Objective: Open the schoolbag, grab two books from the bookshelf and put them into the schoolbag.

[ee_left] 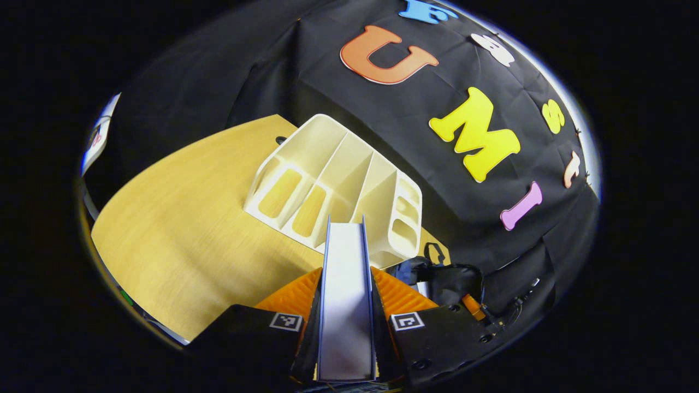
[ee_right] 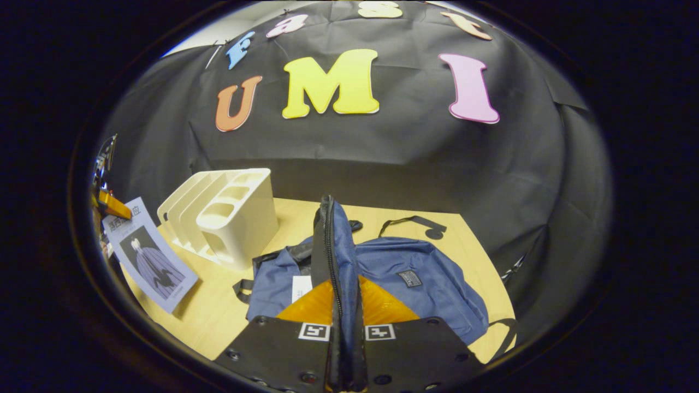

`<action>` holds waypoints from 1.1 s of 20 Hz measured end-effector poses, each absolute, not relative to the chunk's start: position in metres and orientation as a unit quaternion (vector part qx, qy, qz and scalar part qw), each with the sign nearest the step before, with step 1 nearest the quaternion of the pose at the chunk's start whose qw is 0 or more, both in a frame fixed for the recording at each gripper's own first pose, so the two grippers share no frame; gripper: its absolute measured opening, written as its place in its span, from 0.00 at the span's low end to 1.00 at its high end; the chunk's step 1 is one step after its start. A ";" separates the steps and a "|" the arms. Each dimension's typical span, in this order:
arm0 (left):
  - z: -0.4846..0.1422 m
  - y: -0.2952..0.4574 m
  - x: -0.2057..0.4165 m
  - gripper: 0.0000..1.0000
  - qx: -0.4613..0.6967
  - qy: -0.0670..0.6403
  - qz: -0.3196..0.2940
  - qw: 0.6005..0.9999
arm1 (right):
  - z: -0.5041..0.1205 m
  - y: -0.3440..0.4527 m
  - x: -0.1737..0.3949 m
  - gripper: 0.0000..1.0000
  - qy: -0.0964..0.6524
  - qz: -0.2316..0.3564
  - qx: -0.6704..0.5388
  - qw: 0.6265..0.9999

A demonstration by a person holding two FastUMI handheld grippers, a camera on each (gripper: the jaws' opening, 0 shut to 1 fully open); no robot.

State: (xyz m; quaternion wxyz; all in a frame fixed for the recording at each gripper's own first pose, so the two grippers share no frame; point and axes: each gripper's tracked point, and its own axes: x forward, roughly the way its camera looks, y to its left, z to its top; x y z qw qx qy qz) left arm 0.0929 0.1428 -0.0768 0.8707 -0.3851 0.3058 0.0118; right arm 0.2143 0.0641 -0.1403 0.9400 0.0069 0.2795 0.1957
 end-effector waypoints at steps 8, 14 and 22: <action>-0.084 0.107 0.107 0.45 -0.502 0.268 -0.037 0.822 | -0.125 0.079 0.208 0.08 0.276 0.225 0.042 0.934; -0.076 0.070 0.136 0.45 -0.562 0.253 -0.080 0.783 | -0.106 0.085 0.210 0.08 0.270 0.231 0.068 0.932; -0.079 0.030 0.174 0.45 -0.593 0.249 -0.074 0.762 | -0.082 0.085 0.218 0.08 0.241 0.228 0.064 0.941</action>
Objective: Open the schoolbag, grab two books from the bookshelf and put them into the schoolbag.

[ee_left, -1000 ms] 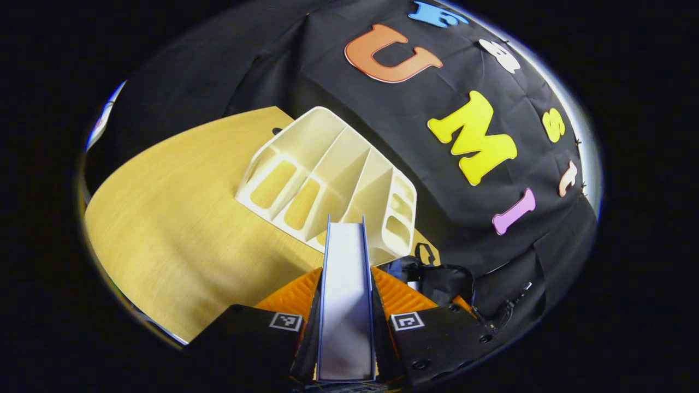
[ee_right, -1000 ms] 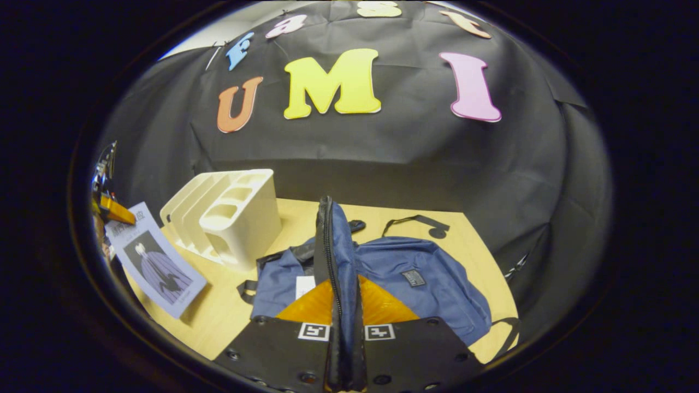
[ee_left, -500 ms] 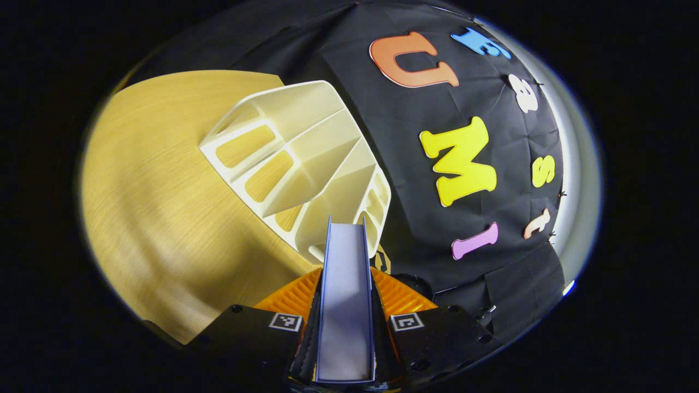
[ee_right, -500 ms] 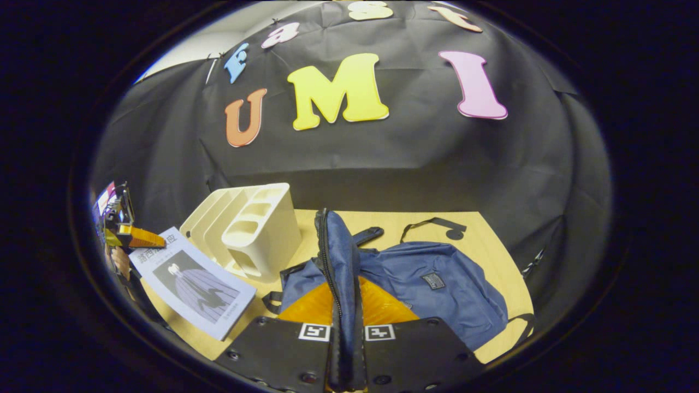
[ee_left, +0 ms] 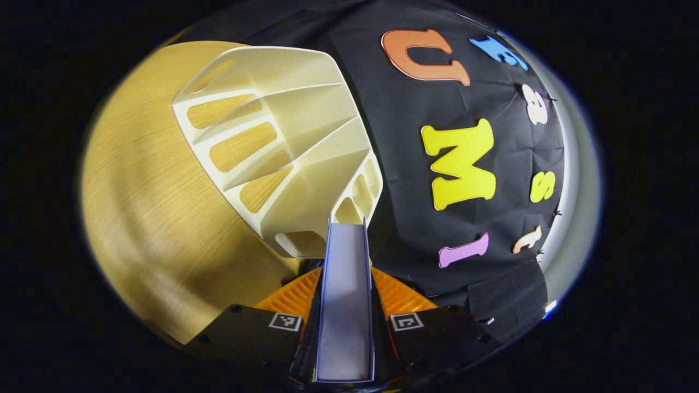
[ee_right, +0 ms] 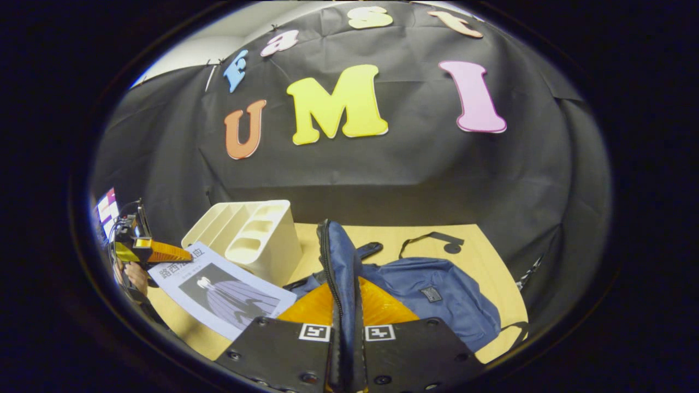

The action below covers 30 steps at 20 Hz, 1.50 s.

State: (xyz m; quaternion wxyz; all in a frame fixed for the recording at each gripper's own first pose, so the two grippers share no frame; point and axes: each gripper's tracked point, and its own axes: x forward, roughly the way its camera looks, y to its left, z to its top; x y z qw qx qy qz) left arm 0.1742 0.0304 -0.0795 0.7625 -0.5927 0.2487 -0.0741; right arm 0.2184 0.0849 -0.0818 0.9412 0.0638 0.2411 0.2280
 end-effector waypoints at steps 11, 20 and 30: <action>-0.076 -0.028 0.208 0.45 -0.583 0.226 -0.049 0.779 | -0.072 0.078 0.225 0.08 0.224 0.251 0.085 0.938; -0.112 -0.080 0.202 0.45 -0.500 0.235 -0.035 0.833 | -0.068 0.056 0.233 0.08 0.212 0.249 0.087 0.941; -0.142 -0.127 0.208 0.46 -0.449 0.226 -0.040 0.864 | -0.048 0.055 0.224 0.08 0.185 0.257 0.073 0.946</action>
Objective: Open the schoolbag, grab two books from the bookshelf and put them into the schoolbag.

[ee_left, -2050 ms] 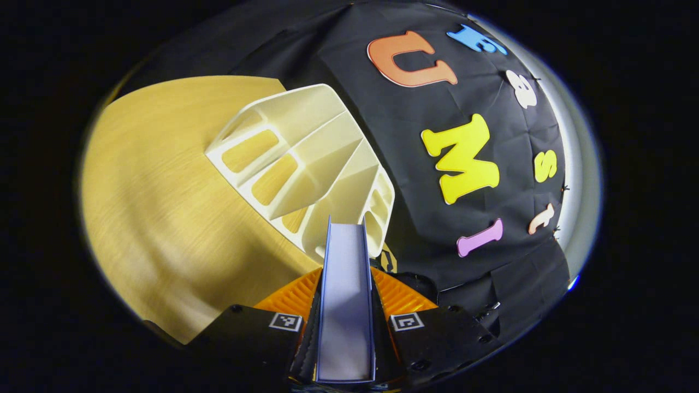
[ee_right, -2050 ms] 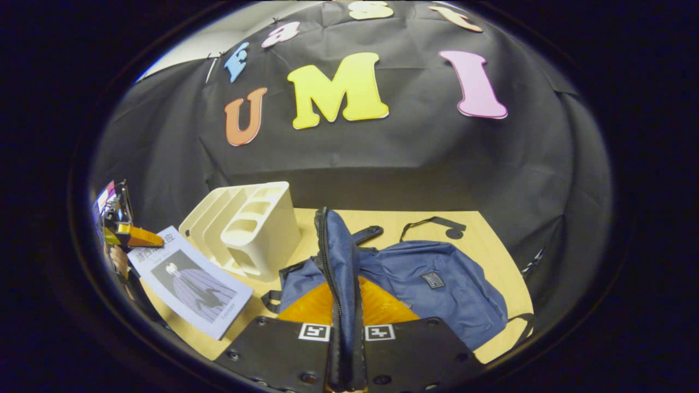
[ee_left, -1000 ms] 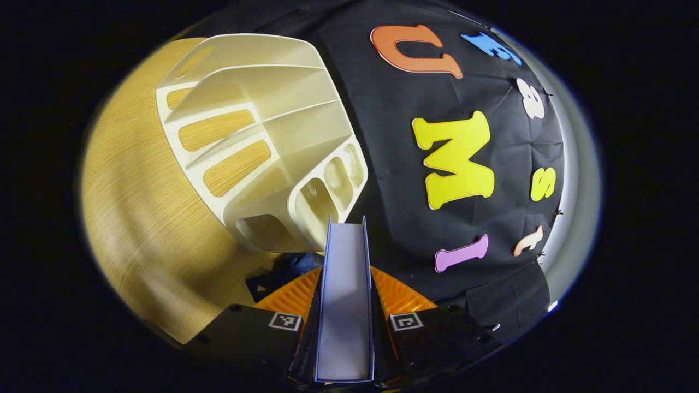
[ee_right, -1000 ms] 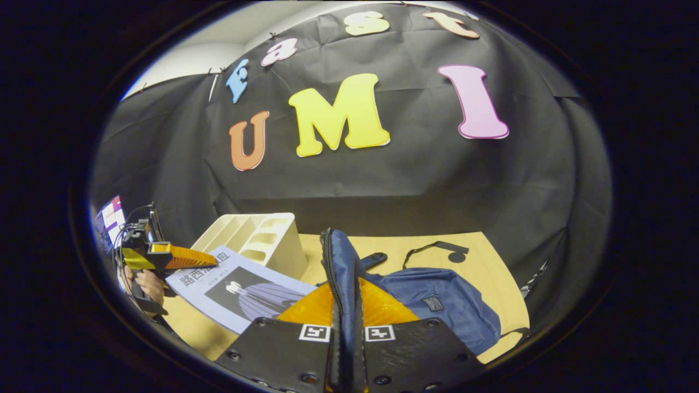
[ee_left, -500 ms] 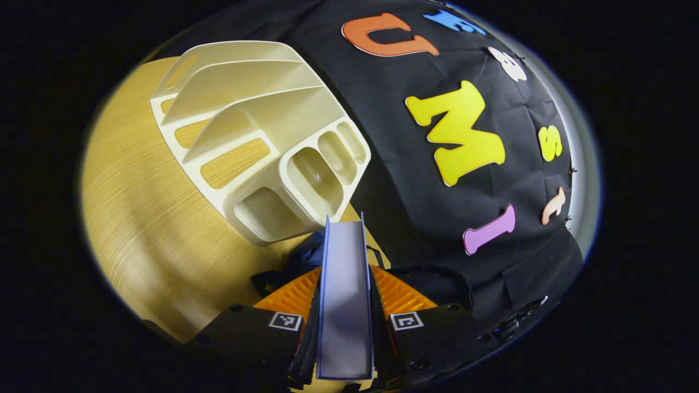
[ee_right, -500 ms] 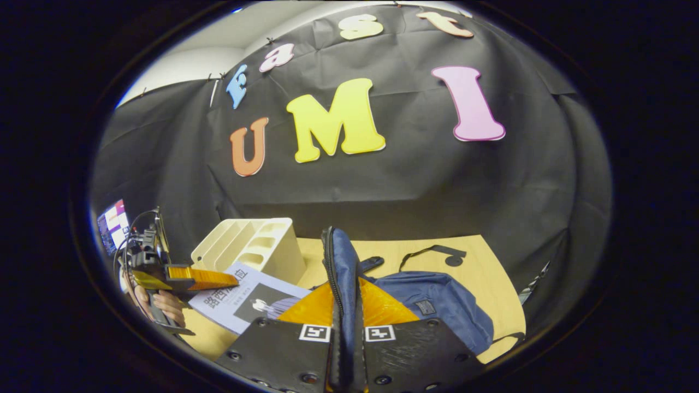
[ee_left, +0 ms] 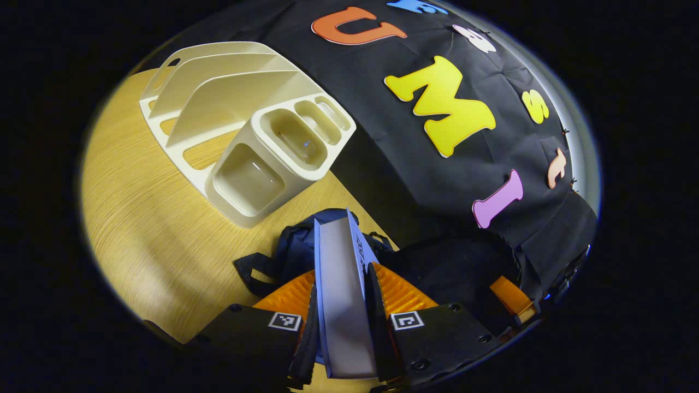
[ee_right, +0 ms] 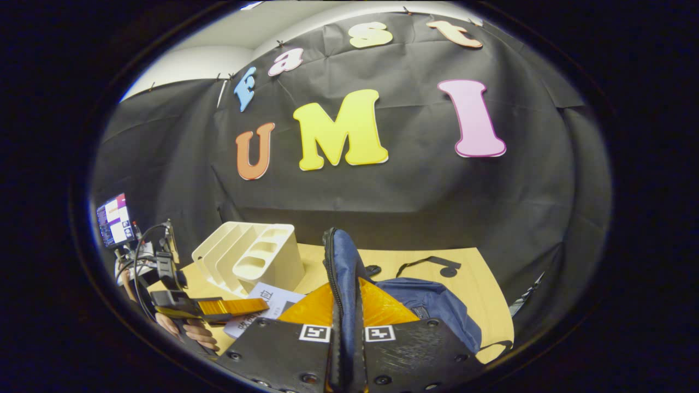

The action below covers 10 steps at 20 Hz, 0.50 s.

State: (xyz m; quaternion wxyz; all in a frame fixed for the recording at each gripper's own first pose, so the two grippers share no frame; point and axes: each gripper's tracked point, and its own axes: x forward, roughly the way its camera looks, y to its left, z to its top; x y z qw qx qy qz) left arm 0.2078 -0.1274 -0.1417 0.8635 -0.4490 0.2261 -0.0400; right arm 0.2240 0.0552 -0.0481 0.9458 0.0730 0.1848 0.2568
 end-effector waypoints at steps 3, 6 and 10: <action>-0.146 -0.145 0.215 0.46 -0.452 0.227 -0.051 0.861 | -0.045 0.067 0.220 0.08 0.182 0.267 0.061 0.944; -0.159 -0.172 0.225 0.46 -0.462 0.240 -0.070 0.851 | -0.044 0.075 0.216 0.08 0.180 0.275 0.046 0.943; -0.186 -0.220 0.231 0.46 -0.479 0.275 -0.097 0.828 | -0.043 0.082 0.213 0.08 0.177 0.281 0.035 0.943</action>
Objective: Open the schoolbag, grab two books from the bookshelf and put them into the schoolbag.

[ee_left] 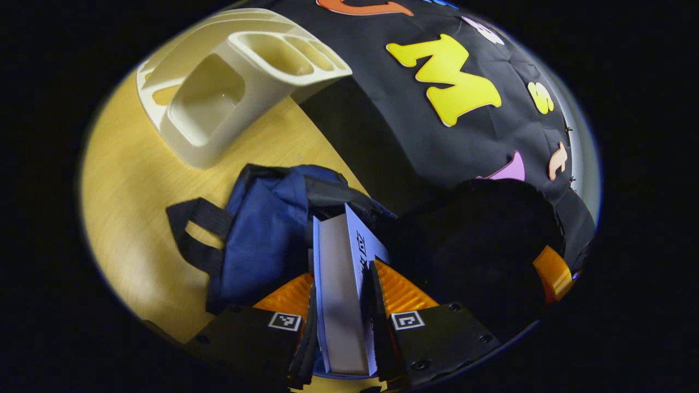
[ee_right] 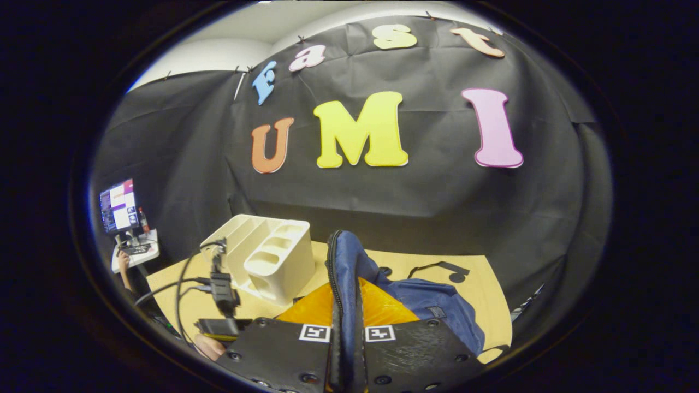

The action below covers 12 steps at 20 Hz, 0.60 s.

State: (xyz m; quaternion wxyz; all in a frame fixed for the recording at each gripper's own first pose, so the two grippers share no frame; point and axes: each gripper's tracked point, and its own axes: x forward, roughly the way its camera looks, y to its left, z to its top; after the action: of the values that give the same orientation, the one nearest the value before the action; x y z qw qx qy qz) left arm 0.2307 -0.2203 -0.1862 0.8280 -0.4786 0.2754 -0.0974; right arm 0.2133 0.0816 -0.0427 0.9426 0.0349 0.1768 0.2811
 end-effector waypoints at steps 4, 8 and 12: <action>-0.183 -0.231 0.244 0.46 -0.469 0.274 -0.101 0.833 | -0.044 0.080 0.211 0.08 0.177 0.282 0.035 0.942; -0.177 -0.241 0.256 0.46 -0.442 0.267 -0.096 0.851 | -0.046 0.081 0.211 0.08 0.177 0.286 0.042 0.941; -0.180 -0.251 0.271 0.46 -0.431 0.266 -0.098 0.857 | -0.048 0.083 0.210 0.08 0.179 0.289 0.042 0.939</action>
State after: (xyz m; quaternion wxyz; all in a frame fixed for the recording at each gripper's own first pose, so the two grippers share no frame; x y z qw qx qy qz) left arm 0.2707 -0.2509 -0.1804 0.8570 -0.4306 0.2658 -0.0976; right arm 0.2102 0.0830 -0.0480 0.9395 0.0416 0.1787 0.2894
